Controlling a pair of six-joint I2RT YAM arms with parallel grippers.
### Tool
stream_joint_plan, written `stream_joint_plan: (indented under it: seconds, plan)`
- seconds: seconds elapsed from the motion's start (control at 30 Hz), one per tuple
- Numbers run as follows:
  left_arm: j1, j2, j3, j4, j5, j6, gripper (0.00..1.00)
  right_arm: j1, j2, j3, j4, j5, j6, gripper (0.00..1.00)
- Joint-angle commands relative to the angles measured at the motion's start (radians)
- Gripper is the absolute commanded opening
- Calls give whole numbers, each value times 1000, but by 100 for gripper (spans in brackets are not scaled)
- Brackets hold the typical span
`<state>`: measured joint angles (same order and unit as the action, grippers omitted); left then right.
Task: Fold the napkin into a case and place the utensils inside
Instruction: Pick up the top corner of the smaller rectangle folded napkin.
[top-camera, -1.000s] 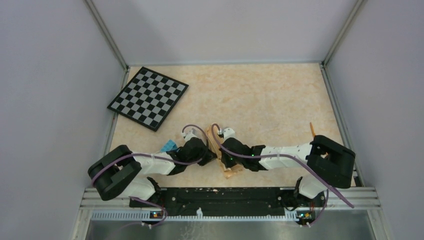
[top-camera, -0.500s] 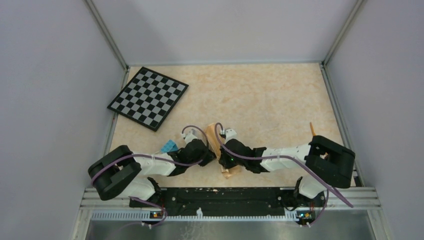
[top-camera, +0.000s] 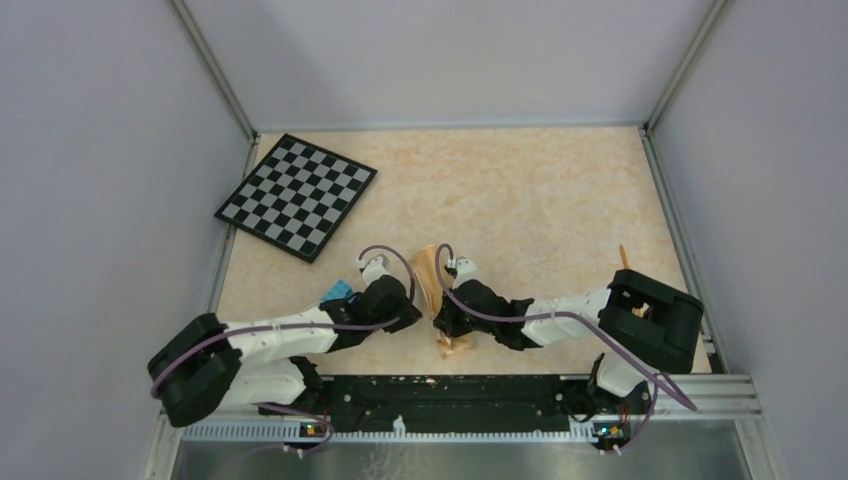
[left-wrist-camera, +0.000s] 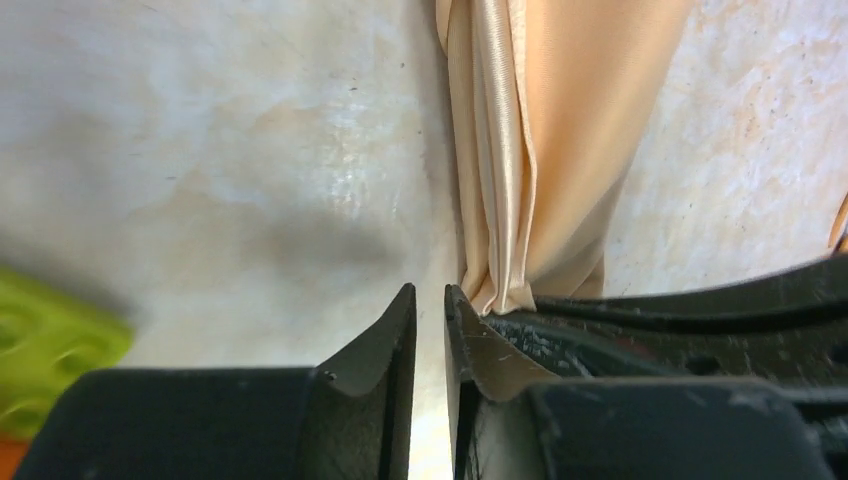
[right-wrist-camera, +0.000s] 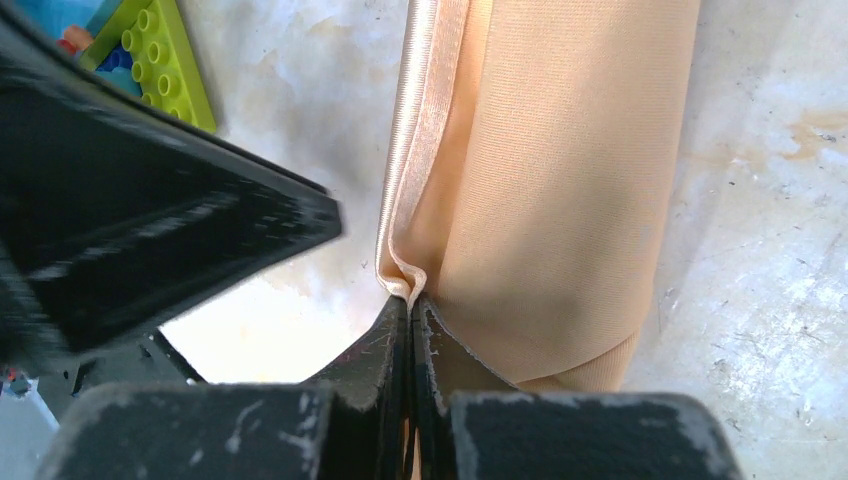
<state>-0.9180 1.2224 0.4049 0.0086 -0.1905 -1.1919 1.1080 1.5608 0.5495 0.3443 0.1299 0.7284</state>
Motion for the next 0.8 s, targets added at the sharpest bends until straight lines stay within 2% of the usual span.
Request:
stream_joint_plan:
  seconds: [0.0, 0.07, 0.1, 0.2, 0.23, 0.5, 0.63, 0.77]
  plan:
    - [0, -193, 41, -223, -118, 142, 18, -16, 6, -22, -83, 12, -35, 0]
    - [21, -267, 50, -197, -116, 205, 16, -19, -2, -22, -87, 13, -43, 0]
    - [48, -288, 53, -134, -86, 250, 15, -21, -5, -23, -86, 10, -45, 0]
    - [128, -240, 98, -59, 19, 323, 1, -27, -6, -23, -82, 4, -50, 0]
    - [146, -203, 126, -41, 56, 336, 0, -28, -4, -22, -82, 1, -52, 0]
    - [185, 90, 249, 131, 152, 407, 0, -34, 0, -24, -72, -10, -56, 0]
    - [192, 215, 317, 78, 150, 425, 0, -37, -15, -23, -81, -18, -65, 0]
    - [197, 311, 298, 91, 141, 427, 0, -42, -64, -16, -137, -33, -85, 0]
